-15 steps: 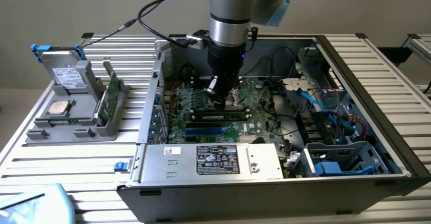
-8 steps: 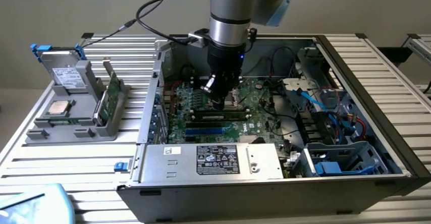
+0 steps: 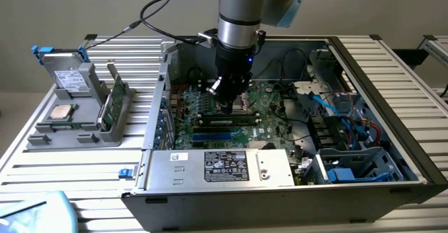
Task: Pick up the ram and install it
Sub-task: 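Press down the ram until it locks into place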
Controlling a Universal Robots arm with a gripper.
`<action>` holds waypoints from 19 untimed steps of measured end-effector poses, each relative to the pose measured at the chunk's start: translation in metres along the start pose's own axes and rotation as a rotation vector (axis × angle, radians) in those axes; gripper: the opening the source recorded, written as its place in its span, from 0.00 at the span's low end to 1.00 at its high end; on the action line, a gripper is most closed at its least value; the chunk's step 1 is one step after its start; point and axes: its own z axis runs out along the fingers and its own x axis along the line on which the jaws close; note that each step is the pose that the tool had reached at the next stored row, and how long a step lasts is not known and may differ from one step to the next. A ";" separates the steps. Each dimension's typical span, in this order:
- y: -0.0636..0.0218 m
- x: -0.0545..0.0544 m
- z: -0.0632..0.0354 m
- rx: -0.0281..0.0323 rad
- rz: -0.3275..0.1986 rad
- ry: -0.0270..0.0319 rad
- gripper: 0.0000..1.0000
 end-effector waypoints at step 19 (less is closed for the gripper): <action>-0.0002 0.001 -0.0090 -0.0083 0.224 -0.0255 0.11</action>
